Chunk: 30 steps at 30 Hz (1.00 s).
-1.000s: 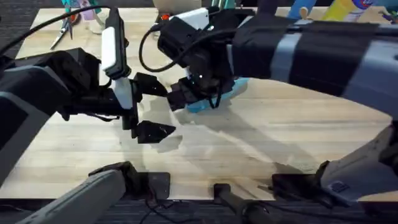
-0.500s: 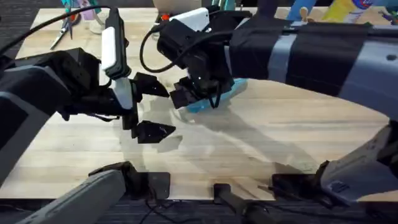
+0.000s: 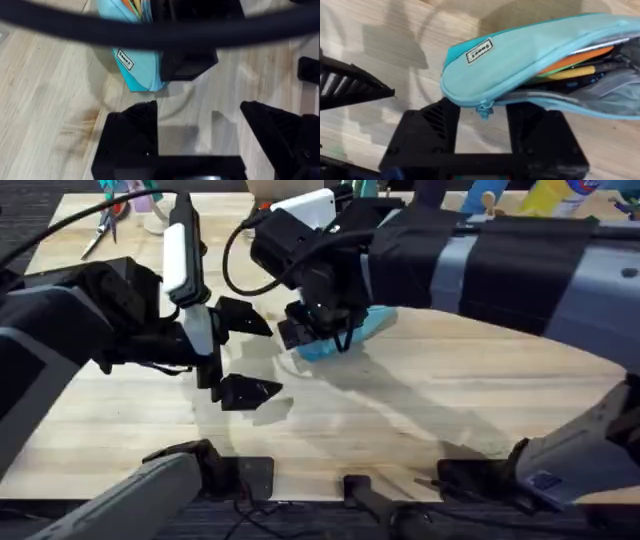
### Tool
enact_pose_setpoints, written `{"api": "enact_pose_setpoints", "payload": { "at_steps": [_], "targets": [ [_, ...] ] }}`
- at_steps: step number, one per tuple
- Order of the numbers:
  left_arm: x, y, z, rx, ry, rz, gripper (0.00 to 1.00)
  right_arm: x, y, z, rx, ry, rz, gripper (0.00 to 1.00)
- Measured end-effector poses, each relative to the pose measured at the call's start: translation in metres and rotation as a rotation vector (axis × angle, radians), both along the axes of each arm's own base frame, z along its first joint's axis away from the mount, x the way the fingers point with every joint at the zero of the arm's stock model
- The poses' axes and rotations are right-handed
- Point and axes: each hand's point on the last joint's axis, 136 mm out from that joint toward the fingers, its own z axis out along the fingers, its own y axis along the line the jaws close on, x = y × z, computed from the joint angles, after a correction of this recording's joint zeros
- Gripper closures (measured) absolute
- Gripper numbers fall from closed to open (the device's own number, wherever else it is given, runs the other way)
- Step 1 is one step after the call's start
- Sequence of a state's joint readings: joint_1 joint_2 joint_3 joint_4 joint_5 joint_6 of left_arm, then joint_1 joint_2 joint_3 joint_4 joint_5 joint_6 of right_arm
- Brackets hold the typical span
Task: Unzip the bag, pick up the pens from the table one at a time and place them inside, then zip the bag closed.
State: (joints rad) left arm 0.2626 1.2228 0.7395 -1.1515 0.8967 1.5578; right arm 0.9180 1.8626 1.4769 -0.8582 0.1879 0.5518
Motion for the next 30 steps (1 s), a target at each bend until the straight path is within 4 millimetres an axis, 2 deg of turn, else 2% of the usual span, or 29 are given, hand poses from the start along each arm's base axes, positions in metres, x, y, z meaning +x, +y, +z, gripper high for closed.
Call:
{"api": "enact_pose_setpoints", "payload": {
  "at_steps": [3,14,18,24,28,30],
  "targets": [
    [0.0,0.0,0.0,0.0,0.0,0.0,0.006,-0.0004,0.0008,0.0,0.001,-0.001,0.003,0.494],
    [0.0,0.0,0.0,0.0,0.0,0.0,0.006,-0.0011,0.0021,0.0001,0.005,0.001,0.007,0.672],
    [0.0,0.0,0.0,0.0,0.0,0.0,0.004,-0.0024,0.0037,0.0,0.009,0.003,0.011,0.794],
    [0.0,0.0,0.0,0.0,0.0,0.0,0.005,-0.003,0.0043,0.0001,0.009,0.003,0.013,0.841],
    [0.0,0.0,0.0,0.0,0.0,0.0,0.005,-0.0041,0.0052,-0.0001,0.014,0.01,0.015,0.945],
    [0.0,0.0,0.0,0.0,0.0,0.0,0.005,-0.0046,0.0056,-0.0001,0.015,0.011,0.016,0.96]
  ]
}}
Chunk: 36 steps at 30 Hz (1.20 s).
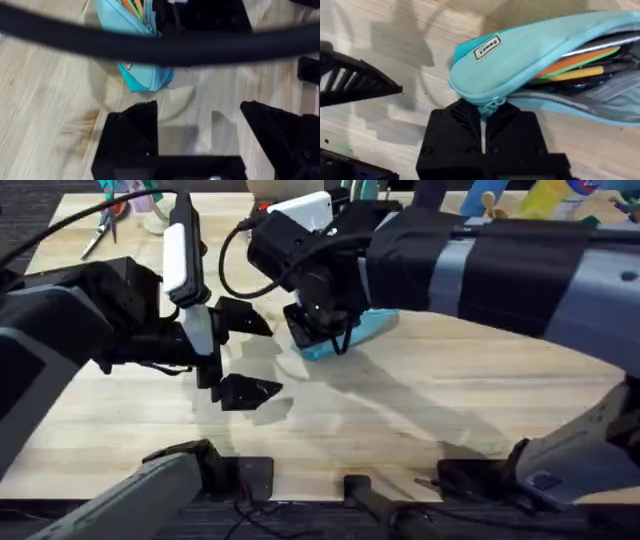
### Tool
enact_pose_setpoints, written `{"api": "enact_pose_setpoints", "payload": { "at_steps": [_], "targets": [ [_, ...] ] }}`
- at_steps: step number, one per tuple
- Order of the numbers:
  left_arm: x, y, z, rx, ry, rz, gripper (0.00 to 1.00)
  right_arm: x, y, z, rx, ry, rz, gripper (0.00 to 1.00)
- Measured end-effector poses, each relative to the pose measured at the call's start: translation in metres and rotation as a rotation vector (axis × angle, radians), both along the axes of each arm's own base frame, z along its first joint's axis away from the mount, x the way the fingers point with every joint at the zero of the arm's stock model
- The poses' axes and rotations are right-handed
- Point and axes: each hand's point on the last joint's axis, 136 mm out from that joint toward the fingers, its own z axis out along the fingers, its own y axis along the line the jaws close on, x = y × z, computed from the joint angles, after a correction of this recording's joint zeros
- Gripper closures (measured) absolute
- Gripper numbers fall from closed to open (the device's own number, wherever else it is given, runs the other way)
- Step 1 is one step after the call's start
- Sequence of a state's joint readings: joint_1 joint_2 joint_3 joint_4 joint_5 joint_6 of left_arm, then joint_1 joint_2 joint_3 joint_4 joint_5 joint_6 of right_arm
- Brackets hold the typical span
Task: Unzip the bag, pick up the pens from the table one at a time and place them inside, then zip the bag closed.
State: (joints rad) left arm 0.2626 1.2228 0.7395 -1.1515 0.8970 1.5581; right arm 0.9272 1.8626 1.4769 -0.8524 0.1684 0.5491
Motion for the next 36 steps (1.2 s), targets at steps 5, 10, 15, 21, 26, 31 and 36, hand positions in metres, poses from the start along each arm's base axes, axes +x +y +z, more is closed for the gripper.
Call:
{"api": "enact_pose_setpoints", "payload": {
  "at_steps": [5,10,15,21,26,31,36],
  "targets": [
    [0.0,0.0,0.0,0.0,-0.001,-0.001,0.005,0.0,0.0,0.0,0.0,0.0,0.0,0.968],
    [0.0,0.0,0.0,0.0,-0.002,-0.002,0.004,0.0,0.0,0.0,-0.005,0.0,0.014,0.97],
    [0.0,0.0,0.0,0.001,-0.002,-0.002,0.004,-0.001,-0.001,0.001,-0.013,-0.001,0.037,0.97],
    [0.0,0.0,0.0,0.001,-0.002,-0.002,0.005,-0.005,-0.006,0.009,-0.039,0.012,0.055,0.97],
    [0.0,0.0,0.0,0.001,-0.002,-0.002,0.006,-0.001,-0.005,0.02,-0.037,0.0,0.056,0.97],
    [0.0,0.0,0.0,0.0,-0.002,-0.002,0.005,0.004,-0.001,0.033,-0.025,-0.021,0.056,0.97],
    [0.0,0.0,0.0,0.0,-0.002,-0.002,0.005,0.006,0.001,0.038,-0.018,-0.033,0.062,0.97]
  ]
}}
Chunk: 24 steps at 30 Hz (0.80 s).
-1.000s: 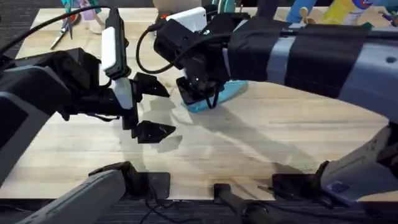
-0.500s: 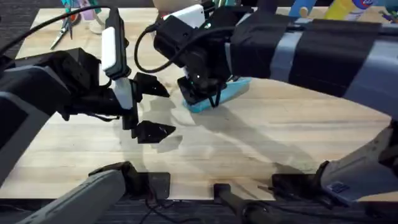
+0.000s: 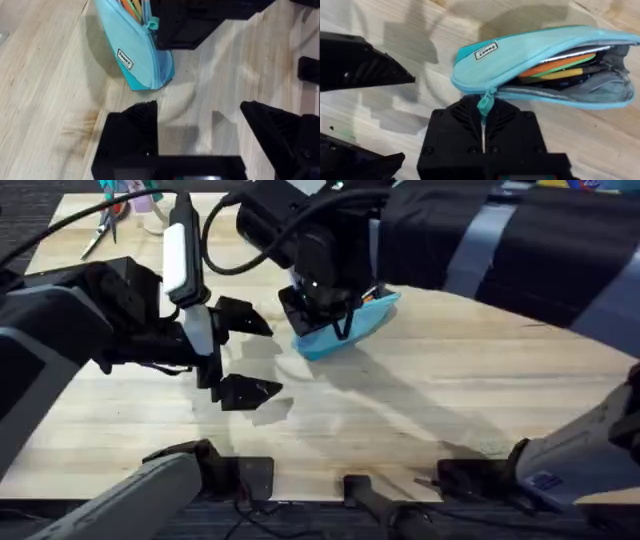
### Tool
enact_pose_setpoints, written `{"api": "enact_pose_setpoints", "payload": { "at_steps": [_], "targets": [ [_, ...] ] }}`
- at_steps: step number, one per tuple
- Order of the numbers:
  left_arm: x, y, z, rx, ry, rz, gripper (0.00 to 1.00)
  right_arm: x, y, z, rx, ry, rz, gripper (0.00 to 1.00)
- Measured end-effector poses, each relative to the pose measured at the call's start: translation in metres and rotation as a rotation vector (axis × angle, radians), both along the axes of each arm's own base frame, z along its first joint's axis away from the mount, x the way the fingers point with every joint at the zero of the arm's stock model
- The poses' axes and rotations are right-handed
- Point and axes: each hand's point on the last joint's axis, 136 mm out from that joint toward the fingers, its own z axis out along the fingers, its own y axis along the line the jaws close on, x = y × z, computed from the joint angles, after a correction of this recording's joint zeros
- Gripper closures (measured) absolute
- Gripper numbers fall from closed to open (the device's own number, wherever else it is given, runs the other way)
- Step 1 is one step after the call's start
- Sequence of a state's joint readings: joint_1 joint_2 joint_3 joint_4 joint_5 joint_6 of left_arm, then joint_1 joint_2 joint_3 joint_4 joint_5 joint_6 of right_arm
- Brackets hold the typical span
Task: Unzip the bag, pick up the pens from the table one at a time and place them inside, then zip the bag closed.
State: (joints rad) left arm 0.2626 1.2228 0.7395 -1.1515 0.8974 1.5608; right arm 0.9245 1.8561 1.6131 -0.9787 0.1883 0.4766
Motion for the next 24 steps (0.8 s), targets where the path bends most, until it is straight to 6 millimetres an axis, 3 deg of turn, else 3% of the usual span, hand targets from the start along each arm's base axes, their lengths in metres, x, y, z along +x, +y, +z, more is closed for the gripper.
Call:
{"api": "enact_pose_setpoints", "payload": {
  "at_steps": [9,24],
  "targets": [
    [0.001,0.0,0.0,0.001,-0.003,0.0,0.005,0.0,0.0,0.0,-0.002,0.0,0.003,0.97],
    [0.023,0.006,0.0,0.033,-0.124,0.0,0.004,0.0,0.0,0.001,-0.004,-0.003,0.005,0.97]
  ]
}}
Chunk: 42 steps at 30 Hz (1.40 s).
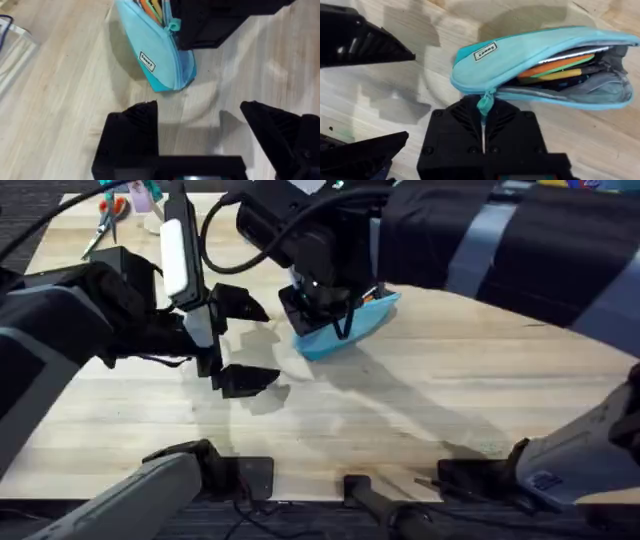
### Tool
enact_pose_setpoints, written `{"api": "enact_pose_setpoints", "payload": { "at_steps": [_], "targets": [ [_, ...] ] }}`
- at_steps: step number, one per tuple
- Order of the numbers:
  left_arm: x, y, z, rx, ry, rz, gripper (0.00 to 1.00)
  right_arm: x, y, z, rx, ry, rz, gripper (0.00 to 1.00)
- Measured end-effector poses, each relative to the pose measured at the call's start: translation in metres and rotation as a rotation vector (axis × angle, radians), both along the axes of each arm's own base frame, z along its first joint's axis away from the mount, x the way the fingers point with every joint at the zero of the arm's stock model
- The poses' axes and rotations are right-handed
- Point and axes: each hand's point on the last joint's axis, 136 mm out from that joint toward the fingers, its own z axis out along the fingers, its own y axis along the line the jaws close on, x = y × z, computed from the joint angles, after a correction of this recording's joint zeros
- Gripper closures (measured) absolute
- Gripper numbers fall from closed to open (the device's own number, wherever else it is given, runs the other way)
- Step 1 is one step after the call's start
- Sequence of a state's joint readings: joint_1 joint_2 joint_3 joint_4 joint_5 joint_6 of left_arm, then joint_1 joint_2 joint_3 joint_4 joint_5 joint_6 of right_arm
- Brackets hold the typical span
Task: Unzip the bag, pick up the pens from the table one at a time and place them inside, then zip the bag closed.
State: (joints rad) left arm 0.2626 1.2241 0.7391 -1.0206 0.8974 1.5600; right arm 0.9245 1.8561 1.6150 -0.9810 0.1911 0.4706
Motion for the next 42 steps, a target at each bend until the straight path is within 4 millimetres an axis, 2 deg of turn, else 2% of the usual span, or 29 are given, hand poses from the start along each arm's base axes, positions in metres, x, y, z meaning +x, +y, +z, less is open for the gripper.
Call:
{"api": "enact_pose_setpoints", "payload": {
  "at_steps": [11,26,33,42],
  "targets": [
    [0.008,-0.008,-0.013,-0.123,0.094,0.0,0.006,0.0,0.0,0.0,0.0,0.0,0.0,0.97],
    [0.044,-0.015,-0.032,-0.338,0.069,0.005,0.004,0.0,0.0,0.0,0.0,0.0,0.0,0.969],
    [0.046,-0.019,-0.033,-0.431,0.102,0.017,0.002,0.0,0.0,0.0,0.001,-0.001,0.0,0.969],
    [0.046,-0.023,-0.029,-0.457,0.098,0.008,0.03,0.001,0.001,0.001,0.006,-0.005,0.0,0.969]
  ]
}}
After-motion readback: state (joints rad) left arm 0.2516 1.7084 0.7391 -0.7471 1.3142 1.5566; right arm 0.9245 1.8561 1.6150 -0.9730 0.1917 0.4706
